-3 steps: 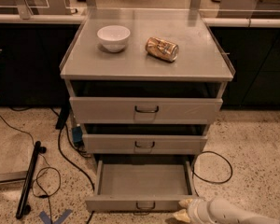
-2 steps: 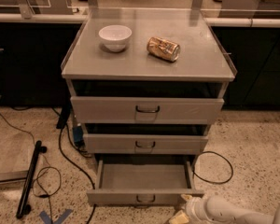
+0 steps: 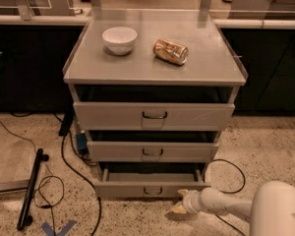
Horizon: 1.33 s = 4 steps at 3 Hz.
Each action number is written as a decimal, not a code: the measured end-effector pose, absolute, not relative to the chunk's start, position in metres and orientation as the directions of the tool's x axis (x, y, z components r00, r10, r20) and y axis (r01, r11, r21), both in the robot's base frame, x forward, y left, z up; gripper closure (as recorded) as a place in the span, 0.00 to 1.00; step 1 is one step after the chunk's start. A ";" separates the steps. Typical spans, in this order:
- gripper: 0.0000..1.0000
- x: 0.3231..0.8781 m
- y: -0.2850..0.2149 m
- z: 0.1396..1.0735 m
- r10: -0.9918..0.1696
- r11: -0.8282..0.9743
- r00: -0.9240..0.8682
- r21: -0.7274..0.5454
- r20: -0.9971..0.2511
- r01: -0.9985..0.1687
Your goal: Close bottom drawer
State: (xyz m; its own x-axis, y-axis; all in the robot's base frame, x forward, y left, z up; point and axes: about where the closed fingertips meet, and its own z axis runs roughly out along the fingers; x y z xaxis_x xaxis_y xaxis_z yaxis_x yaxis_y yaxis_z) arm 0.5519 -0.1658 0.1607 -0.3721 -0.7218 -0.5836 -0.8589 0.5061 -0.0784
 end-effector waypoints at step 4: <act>0.08 0.609 -0.137 0.173 -0.758 0.472 -0.297 -0.175 -0.581 -0.864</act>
Offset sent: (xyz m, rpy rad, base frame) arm 0.0433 0.0181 0.0098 -0.0353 -0.0616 0.0249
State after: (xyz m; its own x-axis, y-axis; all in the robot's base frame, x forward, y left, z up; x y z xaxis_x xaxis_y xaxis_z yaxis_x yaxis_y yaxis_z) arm 0.6089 -0.1368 0.1734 -0.2966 -0.7583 -0.5805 -0.8639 0.4722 -0.1754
